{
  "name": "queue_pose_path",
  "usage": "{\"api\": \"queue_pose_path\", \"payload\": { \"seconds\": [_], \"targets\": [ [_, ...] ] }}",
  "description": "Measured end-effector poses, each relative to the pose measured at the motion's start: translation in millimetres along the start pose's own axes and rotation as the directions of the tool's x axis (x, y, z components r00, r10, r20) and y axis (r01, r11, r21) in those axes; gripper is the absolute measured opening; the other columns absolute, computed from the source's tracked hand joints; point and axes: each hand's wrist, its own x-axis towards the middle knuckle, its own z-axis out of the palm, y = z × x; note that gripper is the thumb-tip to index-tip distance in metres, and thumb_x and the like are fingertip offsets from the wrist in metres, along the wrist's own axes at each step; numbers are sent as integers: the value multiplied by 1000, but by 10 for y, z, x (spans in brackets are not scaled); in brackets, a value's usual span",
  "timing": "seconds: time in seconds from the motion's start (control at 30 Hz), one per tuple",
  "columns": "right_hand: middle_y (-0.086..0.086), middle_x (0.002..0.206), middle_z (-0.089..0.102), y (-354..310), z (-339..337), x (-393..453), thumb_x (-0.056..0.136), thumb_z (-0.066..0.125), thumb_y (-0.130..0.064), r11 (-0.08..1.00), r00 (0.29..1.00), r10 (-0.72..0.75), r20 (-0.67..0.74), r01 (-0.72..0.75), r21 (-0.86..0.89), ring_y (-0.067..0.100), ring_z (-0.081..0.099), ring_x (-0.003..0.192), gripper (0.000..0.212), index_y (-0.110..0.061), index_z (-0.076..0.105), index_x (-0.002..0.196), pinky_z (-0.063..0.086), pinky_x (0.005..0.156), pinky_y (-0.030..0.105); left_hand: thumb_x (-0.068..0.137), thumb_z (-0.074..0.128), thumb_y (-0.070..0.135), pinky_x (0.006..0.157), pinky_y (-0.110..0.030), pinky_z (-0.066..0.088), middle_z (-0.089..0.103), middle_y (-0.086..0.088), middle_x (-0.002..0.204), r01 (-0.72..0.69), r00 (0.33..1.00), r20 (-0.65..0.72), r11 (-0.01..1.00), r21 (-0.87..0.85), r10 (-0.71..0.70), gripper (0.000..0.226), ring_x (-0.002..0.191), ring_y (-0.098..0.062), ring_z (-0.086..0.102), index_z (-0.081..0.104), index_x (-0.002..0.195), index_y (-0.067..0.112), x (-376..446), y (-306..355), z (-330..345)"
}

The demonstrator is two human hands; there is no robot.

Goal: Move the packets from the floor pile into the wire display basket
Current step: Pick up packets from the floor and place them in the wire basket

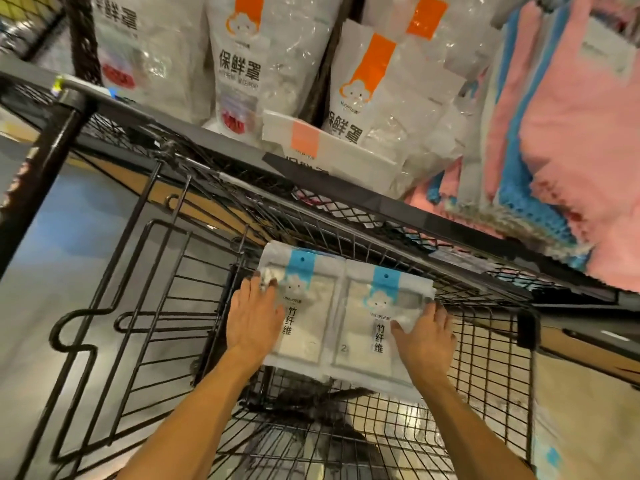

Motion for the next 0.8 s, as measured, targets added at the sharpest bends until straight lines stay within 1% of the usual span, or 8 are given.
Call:
{"api": "queue_pose_path", "payload": {
  "seconds": [0.1,0.2,0.33,0.47,0.53,0.63,0.73,0.8],
  "targets": [
    [15,158,42,118,-116,-13,89,68,-56,990,990,-140,-12,140,-11,36,38,146,80,-15,37,150,34,120,56,100,45,49,109,-43,43,49,-10,143,-31,999,-7,999,33,31,50,132,-29,44,50,140,18,-76,36,-176],
    [9,158,42,168,-338,-107,91,62,-58,970,969,-241,-60,238,-54,32,38,146,73,-20,42,150,31,122,52,100,43,51,113,-44,40,48,-12,150,-28,999,-33,997,78,30,56,139,-30,42,50,144,18,-194,118,-469],
    [8,162,38,196,-709,-277,94,57,-59,942,939,-329,-96,319,-104,29,34,150,74,-21,38,155,23,125,50,100,45,49,115,-46,39,52,-13,148,2,995,-96,996,94,7,55,138,-32,45,56,141,14,-452,274,-869],
    [6,160,43,246,-1068,-475,95,53,-60,915,909,-397,-129,380,-140,28,36,149,71,-21,42,153,24,125,51,97,36,50,112,-47,43,59,-13,140,15,985,-170,991,131,8,61,131,-31,52,60,139,13,-760,461,-1244],
    [5,158,45,288,-1238,-589,95,52,-61,904,894,-423,-150,403,-146,28,37,148,70,-21,44,153,25,125,52,96,35,51,112,-48,43,60,-13,140,8,980,-196,992,127,17,64,132,-32,53,59,140,12,-913,525,-1408],
    [4,164,37,359,-1489,-766,97,47,-61,894,882,-444,-158,423,-150,27,30,152,70,-23,39,156,17,126,50,96,31,53,111,-48,44,61,-11,136,-5,971,-237,993,121,34,67,129,-30,54,57,143,13,-1127,605,-1632],
    [3,163,37,463,-1727,-960,99,45,-61,893,876,-449,-176,430,-137,25,30,152,68,-24,38,155,17,127,51,100,40,51,113,-44,39,58,-8,141,-19,966,-256,994,108,46,61,132,-27,51,51,147,15,-1324,717,-1808],
    [3,164,36,556,-1874,-1133,99,43,-62,897,875,-441,-200,423,-129,25,29,152,68,-25,37,157,17,127,50,102,35,53,114,-43,38,57,-8,145,-50,958,-277,993,103,77,62,135,-27,50,50,149,15,-1444,831,-1953]
  ]
}}
